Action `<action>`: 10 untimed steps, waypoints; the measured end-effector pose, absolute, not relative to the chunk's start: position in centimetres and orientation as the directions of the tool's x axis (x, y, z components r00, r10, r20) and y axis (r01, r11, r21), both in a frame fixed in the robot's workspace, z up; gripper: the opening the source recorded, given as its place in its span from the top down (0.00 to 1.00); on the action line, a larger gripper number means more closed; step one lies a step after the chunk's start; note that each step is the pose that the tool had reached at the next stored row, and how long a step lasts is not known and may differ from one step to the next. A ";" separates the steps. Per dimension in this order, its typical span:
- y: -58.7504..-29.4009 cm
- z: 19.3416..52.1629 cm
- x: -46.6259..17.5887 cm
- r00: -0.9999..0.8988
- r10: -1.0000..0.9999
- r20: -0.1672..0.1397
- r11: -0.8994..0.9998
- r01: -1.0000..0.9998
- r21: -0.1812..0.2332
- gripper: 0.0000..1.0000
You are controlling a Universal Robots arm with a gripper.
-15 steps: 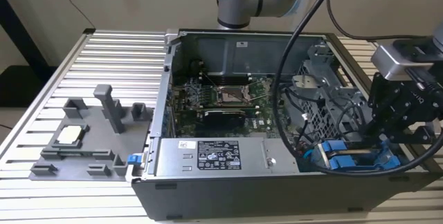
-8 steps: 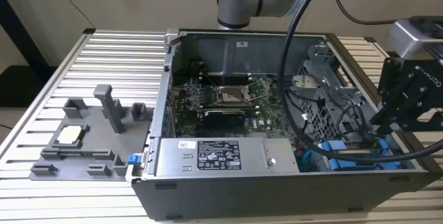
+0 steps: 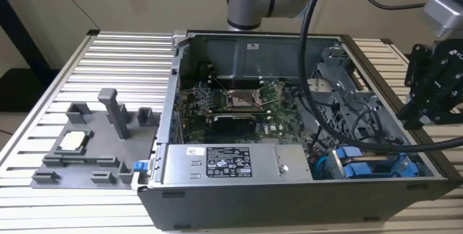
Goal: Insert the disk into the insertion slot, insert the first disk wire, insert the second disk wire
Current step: 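Insert the first disk wire, then insert the second disk wire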
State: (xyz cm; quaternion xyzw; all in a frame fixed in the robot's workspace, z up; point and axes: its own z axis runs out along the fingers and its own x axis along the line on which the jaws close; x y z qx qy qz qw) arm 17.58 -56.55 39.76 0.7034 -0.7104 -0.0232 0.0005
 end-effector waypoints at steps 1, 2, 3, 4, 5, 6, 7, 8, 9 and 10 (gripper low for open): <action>-56.6 39.8 17.6 -0.010 -0.999 -0.032 0.009 -0.999 0.034 0.73; -56.6 39.8 17.6 -0.010 -0.999 -0.032 0.009 -0.999 0.034 0.73; -56.6 39.8 17.6 -0.010 -0.999 -0.032 0.009 -0.999 0.034 0.73; -56.6 39.8 17.6 -0.010 -0.999 -0.032 0.009 -0.999 0.034 0.73; -56.6 39.8 17.6 -0.010 -0.999 -0.032 0.009 -0.999 0.034 0.73; -56.6 39.8 17.6 -0.010 -0.999 -0.032 0.009 -0.999 0.034 0.73; -56.5 39.8 17.6 -0.010 -0.999 -0.032 0.009 -0.999 0.034 0.73; -56.5 39.8 17.5 -0.011 -0.999 -0.031 0.010 -0.999 0.034 0.73; -56.3 39.8 17.5 -0.012 -0.999 -0.031 0.011 -0.999 0.034 0.73; -56.2 39.8 17.4 -0.013 -0.999 -0.032 0.012 -0.999 0.034 0.73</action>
